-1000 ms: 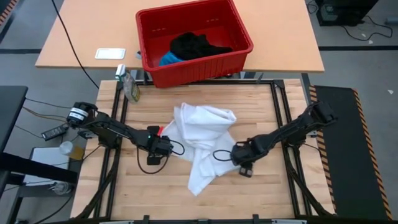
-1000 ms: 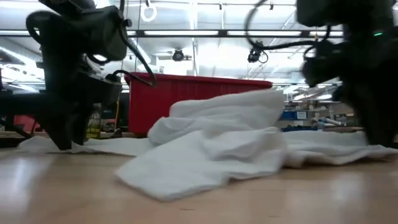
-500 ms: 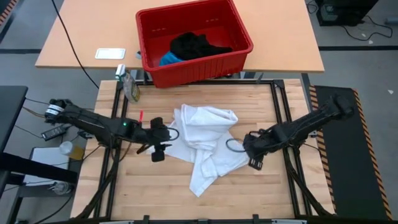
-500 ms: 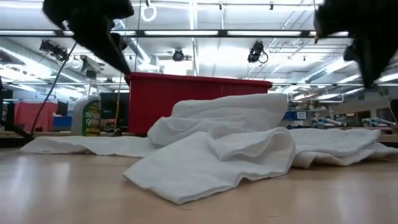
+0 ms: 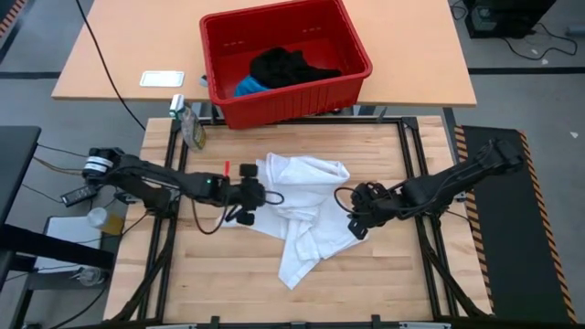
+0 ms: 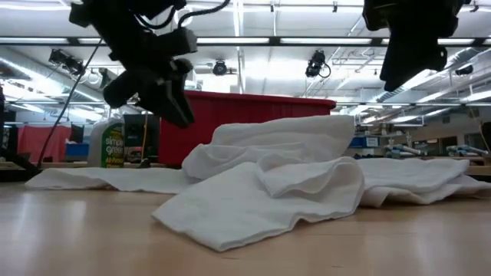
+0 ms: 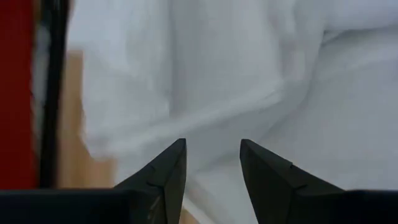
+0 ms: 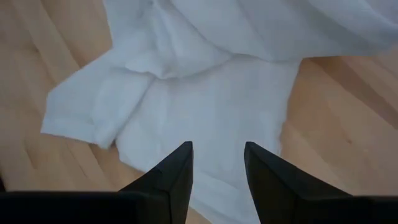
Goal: Fold laundry
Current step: Fold the white polo shirt
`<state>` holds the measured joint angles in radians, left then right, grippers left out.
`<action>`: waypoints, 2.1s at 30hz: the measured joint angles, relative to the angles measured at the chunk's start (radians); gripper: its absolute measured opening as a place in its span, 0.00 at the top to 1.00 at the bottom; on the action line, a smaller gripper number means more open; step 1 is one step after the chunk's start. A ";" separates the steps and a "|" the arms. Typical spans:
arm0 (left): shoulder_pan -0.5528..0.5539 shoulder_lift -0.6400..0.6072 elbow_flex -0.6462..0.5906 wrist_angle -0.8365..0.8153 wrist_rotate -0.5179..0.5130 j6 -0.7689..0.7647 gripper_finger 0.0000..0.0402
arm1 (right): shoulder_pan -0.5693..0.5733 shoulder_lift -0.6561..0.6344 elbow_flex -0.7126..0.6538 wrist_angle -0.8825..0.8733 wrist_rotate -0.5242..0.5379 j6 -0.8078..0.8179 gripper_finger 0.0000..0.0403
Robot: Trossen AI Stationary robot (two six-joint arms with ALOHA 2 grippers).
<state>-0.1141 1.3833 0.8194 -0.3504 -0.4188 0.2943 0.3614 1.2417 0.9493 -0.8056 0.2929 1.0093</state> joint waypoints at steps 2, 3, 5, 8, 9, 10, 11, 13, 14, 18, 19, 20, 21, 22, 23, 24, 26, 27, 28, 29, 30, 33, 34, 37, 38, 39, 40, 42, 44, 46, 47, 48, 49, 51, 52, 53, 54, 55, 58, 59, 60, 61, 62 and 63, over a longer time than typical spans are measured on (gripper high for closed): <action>-0.001 0.034 0.007 0.022 0.035 0.108 0.62 | 0.000 0.009 0.000 0.014 -0.004 0.028 0.62; -0.001 0.057 0.011 0.020 0.043 0.154 0.62 | 0.000 0.013 0.000 0.018 -0.004 0.045 0.62; -0.002 0.097 0.031 0.010 0.034 0.233 0.62 | 0.005 0.017 0.000 0.032 -0.003 0.089 0.62; 0.001 0.153 0.077 0.024 0.025 0.319 0.62 | 0.019 0.017 0.000 0.061 0.029 0.145 0.62; 0.002 0.173 0.088 0.022 0.025 0.349 0.62 | 0.024 0.017 0.000 0.076 0.044 0.152 0.62; 0.006 0.194 0.097 0.020 0.037 0.372 0.62 | 0.029 0.017 0.000 0.084 0.057 0.156 0.62; 0.012 0.218 0.105 0.017 0.058 0.390 0.62 | 0.032 0.016 0.000 0.093 0.068 0.160 0.62; 0.027 0.262 0.120 0.014 0.097 0.403 0.62 | 0.032 0.016 0.000 0.108 0.081 0.171 0.62; 0.035 0.282 0.125 0.008 0.103 0.402 0.62 | 0.032 0.016 0.000 0.109 0.081 0.175 0.62; 0.059 0.345 0.140 -0.045 0.072 0.393 0.65 | 0.032 0.016 0.000 0.120 0.083 0.178 0.62; 0.062 0.348 0.146 -0.049 0.055 0.374 0.67 | 0.032 0.016 0.000 0.123 0.084 0.178 0.62; 0.065 0.347 0.152 -0.046 0.040 0.347 0.71 | 0.032 0.016 0.000 0.125 0.089 0.178 0.62; 0.068 0.343 0.159 -0.041 0.037 0.321 0.75 | 0.032 0.016 0.000 0.124 0.100 0.178 0.62; 0.074 0.342 0.168 -0.042 0.037 0.288 0.82 | 0.032 0.016 0.000 0.125 0.109 0.178 0.62; 0.081 0.337 0.180 -0.045 0.038 0.248 0.89 | 0.032 0.016 0.000 0.125 0.114 0.177 0.62; 0.091 0.328 0.192 -0.056 0.041 0.200 0.94 | 0.032 0.016 0.000 0.125 0.114 0.177 0.62; 0.114 0.304 0.223 -0.075 0.047 0.098 0.98 | 0.032 0.016 0.000 0.131 0.099 0.173 0.62; 0.125 0.284 0.235 -0.095 0.047 0.053 0.98 | 0.032 0.016 0.000 0.138 0.080 0.167 0.62; 0.136 0.258 0.244 -0.121 0.047 0.012 0.99 | 0.034 0.016 0.000 0.144 0.060 0.158 0.62; 0.145 0.228 0.253 -0.145 0.047 -0.030 0.99 | 0.040 0.015 0.000 0.156 0.041 0.144 0.62; 0.153 0.190 0.256 -0.156 0.047 -0.066 0.99 | 0.047 0.015 0.000 0.167 0.020 0.133 0.62; 0.182 0.049 0.257 -0.204 0.049 -0.140 1.00 | 0.069 0.014 0.000 0.171 -0.038 0.120 0.62; 0.198 0.001 0.257 -0.218 0.047 -0.160 1.00 | 0.074 0.014 0.000 0.168 -0.063 0.119 0.62; 0.263 -0.110 0.248 -0.289 0.029 -0.214 1.00 | 0.089 0.014 0.000 0.160 -0.106 0.110 0.62; 0.286 -0.140 0.241 -0.302 0.026 -0.228 1.00 | 0.092 0.014 0.000 0.153 -0.107 0.107 0.62; 0.308 -0.161 0.235 -0.330 0.024 -0.241 0.99 | 0.092 0.014 0.000 0.149 -0.106 0.102 0.62; 0.329 -0.175 0.233 -0.364 0.024 -0.257 0.99 | 0.091 0.014 0.000 0.150 -0.103 0.094 0.62; 0.363 -0.194 0.233 -0.409 0.024 -0.300 0.95 | 0.088 0.015 -0.001 0.148 -0.100 0.085 0.62; 0.381 -0.207 0.231 -0.454 0.023 -0.346 0.89 | 0.077 0.015 -0.001 0.144 -0.099 0.084 0.62; 0.379 -0.226 0.232 -0.453 0.035 -0.406 0.79 | 0.071 0.015 -0.001 0.137 -0.100 0.085 0.62; 0.372 -0.234 0.235 -0.454 0.072 -0.417 0.75 | 0.068 0.015 -0.001 0.135 -0.101 0.085 0.62; 0.360 -0.238 0.244 -0.450 0.136 -0.416 0.70 | 0.066 0.015 -0.001 0.131 -0.106 0.085 0.62; 0.346 -0.239 0.251 -0.435 0.211 -0.402 0.65 | 0.066 0.015 -0.001 0.121 -0.115 0.085 0.62; 0.302 -0.240 0.257 -0.424 0.376 -0.376 0.58 | 0.067 0.015 -0.001 0.102 -0.138 0.087 0.62; 0.268 -0.234 0.257 -0.419 0.430 -0.377 0.55 | 0.067 0.015 -0.001 0.090 -0.145 0.091 0.62; 0.231 -0.220 0.257 -0.409 0.450 -0.380 0.53 | 0.067 0.013 -0.001 0.073 -0.153 0.095 0.62; 0.188 -0.201 0.258 -0.399 0.456 -0.384 0.52 | 0.067 0.011 -0.001 0.056 -0.157 0.101 0.62; 0.148 -0.178 0.257 -0.390 0.458 -0.386 0.52 | 0.067 0.005 -0.001 0.041 -0.157 0.109 0.62; 0.032 -0.088 0.256 -0.296 0.462 -0.420 0.52 | 0.067 -0.027 -0.001 0.000 -0.156 0.121 0.62; 0.003 -0.055 0.256 -0.259 0.465 -0.445 0.52 | 0.067 -0.042 -0.001 -0.008 -0.152 0.121 0.62; -0.023 -0.022 0.257 -0.224 0.467 -0.470 0.53 | 0.067 -0.056 -0.001 -0.018 -0.144 0.121 0.62; -0.046 0.013 0.257 -0.187 0.467 -0.484 0.53 | 0.067 -0.070 -0.001 -0.026 -0.132 0.120 0.62; -0.068 0.046 0.256 -0.149 0.465 -0.482 0.54 | 0.068 -0.081 -0.001 -0.030 -0.125 0.116 0.62; -0.088 0.078 0.256 -0.107 0.459 -0.461 0.54 | 0.069 -0.090 -0.001 -0.028 -0.119 0.110 0.62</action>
<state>-0.2025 1.4615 1.0756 -0.4576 0.0397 -0.1669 0.4306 1.1514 0.9485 -0.8332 0.1741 1.1196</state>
